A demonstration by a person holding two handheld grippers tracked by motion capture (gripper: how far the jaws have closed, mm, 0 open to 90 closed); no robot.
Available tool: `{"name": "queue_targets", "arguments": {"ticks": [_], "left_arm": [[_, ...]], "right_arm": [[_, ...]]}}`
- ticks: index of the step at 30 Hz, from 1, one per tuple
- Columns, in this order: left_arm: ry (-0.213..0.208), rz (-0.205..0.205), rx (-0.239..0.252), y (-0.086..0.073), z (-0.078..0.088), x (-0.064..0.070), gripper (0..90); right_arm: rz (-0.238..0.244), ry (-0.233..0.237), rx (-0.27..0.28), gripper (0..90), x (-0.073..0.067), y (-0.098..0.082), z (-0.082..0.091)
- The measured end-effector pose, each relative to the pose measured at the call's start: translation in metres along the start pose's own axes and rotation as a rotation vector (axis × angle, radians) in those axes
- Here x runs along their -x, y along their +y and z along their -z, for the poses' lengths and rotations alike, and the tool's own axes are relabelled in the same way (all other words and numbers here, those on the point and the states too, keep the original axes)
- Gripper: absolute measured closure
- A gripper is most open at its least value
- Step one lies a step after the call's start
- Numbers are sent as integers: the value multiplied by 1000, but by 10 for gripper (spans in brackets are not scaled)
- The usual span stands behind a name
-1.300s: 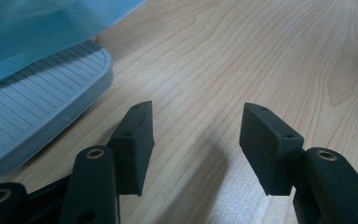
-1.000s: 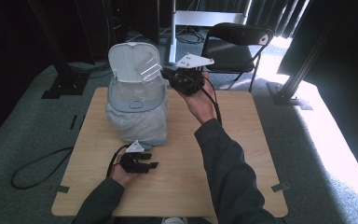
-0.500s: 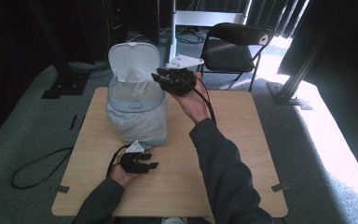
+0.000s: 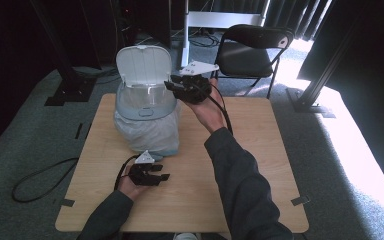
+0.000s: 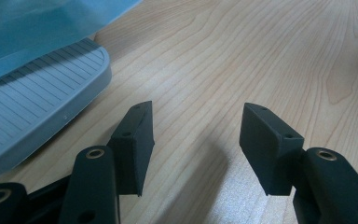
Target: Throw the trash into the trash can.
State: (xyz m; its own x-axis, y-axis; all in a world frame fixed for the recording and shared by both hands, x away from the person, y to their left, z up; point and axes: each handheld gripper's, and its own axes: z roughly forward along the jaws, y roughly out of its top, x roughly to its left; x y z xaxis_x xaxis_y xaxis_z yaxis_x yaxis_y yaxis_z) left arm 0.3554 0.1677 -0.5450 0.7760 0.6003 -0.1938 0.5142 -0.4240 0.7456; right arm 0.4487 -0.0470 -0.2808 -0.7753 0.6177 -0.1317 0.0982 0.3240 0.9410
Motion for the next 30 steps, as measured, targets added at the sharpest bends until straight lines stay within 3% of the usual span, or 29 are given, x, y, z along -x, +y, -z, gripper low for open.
{"name": "queue_targets", "arguments": {"ticks": [8, 16, 18, 20, 22, 25, 30], "left_arm": [[0, -1, 0, 0, 0, 0, 448], [-1, -1, -2, 0, 0, 0, 448], [-1, -2, -1, 0, 0, 0, 447], [0, -2, -1, 0, 0, 0, 447], [0, -2, -1, 0, 0, 0, 447], [-1, -2, -1, 0, 0, 0, 447], [-2, -2, -2, 0, 0, 0, 447]], "right_arm": [[-8, 9, -38, 676, -1, -1, -16], [-4, 46, -49, 620, -3, 1, -28], [3, 57, -62, 657, -4, 1, -32], [-16, 81, -58, 774, -5, 2, -32], [-22, 57, -74, 827, -7, 1, -34], [-26, 74, -103, 842, -10, -2, -40], [-12, 69, -90, 838, -11, -1, -38]]}}
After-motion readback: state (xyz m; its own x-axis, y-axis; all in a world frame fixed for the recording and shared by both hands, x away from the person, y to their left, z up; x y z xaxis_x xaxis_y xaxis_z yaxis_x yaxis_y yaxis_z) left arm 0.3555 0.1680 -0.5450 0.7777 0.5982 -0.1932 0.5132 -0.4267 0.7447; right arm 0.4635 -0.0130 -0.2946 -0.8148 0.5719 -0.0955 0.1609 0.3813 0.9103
